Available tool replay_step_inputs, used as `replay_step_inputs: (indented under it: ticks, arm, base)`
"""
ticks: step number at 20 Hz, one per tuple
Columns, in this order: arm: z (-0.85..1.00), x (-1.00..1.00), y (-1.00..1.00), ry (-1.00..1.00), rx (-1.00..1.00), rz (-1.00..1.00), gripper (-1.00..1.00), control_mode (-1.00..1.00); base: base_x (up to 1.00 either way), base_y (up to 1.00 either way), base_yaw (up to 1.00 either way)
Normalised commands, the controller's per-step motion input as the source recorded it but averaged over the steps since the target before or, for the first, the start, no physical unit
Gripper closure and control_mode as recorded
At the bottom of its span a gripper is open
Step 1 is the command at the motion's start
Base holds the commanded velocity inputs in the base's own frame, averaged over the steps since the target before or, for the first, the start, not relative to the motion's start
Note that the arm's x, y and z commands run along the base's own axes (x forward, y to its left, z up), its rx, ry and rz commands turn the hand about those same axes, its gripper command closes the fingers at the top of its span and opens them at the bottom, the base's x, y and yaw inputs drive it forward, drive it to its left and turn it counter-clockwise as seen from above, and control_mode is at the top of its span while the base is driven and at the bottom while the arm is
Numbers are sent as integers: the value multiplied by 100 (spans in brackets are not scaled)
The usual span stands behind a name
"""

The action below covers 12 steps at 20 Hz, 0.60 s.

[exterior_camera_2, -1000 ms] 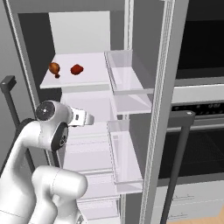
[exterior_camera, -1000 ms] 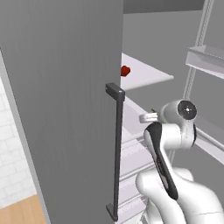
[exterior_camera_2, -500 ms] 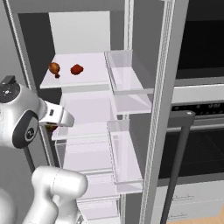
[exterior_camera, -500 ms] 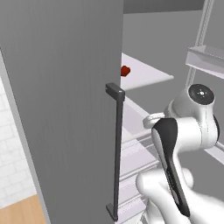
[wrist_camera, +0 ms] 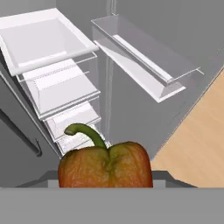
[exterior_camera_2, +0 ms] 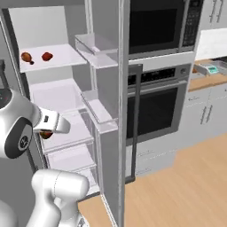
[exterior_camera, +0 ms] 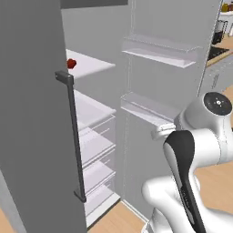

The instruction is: Place one bell pepper and one chicken drumstick in each tupperware on the nearby counter, to pack two identical lunches.

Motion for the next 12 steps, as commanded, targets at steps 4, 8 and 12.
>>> replay_step_inputs:
  ticks: [4, 8, 12]
  arm:
    - [0, 0, 0, 0, 0, 0, 100, 100]
    - [0, 0, 0, 0, 0, 0, 100, 100]
    - [0, 0, 0, 0, 0, 0, 100, 100]
  base:
    - [-99, -24, -67]
    - [-40, -87, -55]
    - [67, -100, -19]
